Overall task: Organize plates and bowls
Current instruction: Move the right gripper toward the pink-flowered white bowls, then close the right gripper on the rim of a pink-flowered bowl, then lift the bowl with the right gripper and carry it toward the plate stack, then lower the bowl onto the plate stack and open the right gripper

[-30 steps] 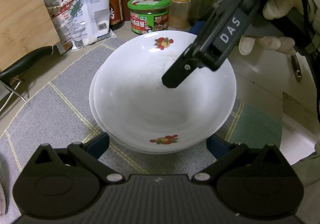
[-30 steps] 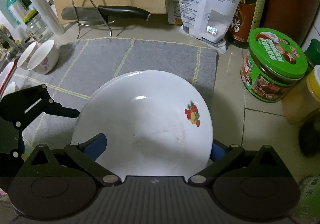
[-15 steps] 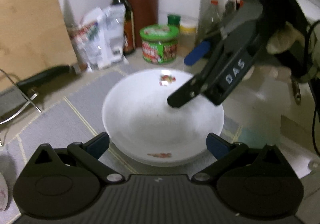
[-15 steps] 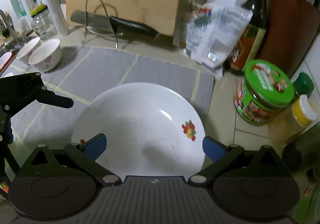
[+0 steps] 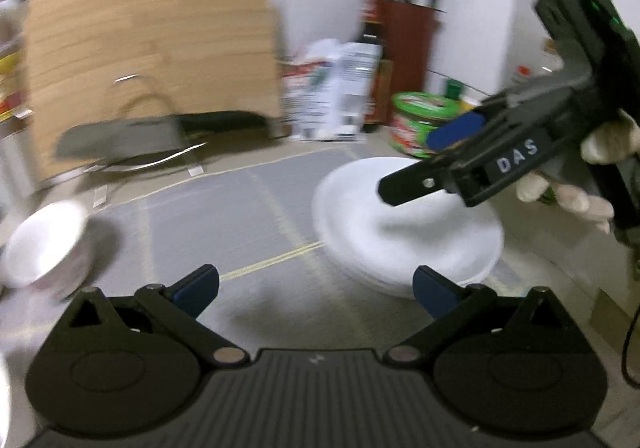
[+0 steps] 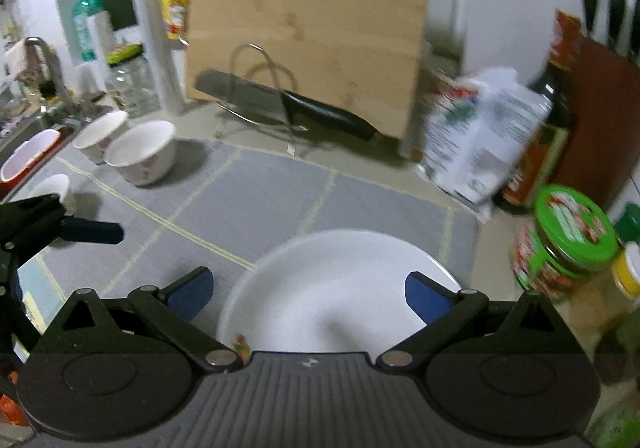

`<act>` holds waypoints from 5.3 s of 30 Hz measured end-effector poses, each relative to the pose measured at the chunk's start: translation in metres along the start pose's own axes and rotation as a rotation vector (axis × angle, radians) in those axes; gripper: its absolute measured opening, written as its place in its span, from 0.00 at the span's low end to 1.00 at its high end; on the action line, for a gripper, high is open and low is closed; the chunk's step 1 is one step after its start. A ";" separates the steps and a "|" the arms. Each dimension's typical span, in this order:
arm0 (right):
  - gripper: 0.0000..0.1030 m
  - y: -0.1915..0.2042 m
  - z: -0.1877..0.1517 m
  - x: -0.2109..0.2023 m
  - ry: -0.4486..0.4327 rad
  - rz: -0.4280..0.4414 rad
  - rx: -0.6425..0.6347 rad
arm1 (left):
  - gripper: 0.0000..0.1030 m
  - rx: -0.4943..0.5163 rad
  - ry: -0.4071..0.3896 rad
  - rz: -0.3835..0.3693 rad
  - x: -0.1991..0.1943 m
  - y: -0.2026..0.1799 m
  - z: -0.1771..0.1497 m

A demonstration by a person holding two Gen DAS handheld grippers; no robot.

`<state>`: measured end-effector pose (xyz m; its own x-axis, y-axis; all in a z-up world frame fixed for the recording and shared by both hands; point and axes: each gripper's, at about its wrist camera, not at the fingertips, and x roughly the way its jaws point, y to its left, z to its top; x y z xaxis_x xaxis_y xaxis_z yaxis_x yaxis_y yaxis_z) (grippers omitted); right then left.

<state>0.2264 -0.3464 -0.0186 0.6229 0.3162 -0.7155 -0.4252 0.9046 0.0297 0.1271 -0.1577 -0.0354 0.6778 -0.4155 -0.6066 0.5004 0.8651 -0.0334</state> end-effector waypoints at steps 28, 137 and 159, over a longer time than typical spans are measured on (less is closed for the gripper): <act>1.00 0.234 0.038 0.080 0.002 0.230 -0.192 | 0.99 -0.234 0.006 0.349 -0.117 0.158 -0.124; 1.00 0.188 0.004 0.062 0.045 0.190 -0.062 | 0.99 -0.059 -0.064 0.028 -0.086 0.118 -0.091; 1.00 0.190 0.050 0.086 -0.049 0.101 -0.216 | 0.99 -0.124 -0.046 0.155 -0.053 0.196 -0.026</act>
<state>0.2321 -0.1325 -0.0398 0.5988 0.4206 -0.6816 -0.6142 0.7873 -0.0538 0.1755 0.0407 -0.0302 0.7671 -0.2846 -0.5749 0.3199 0.9465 -0.0416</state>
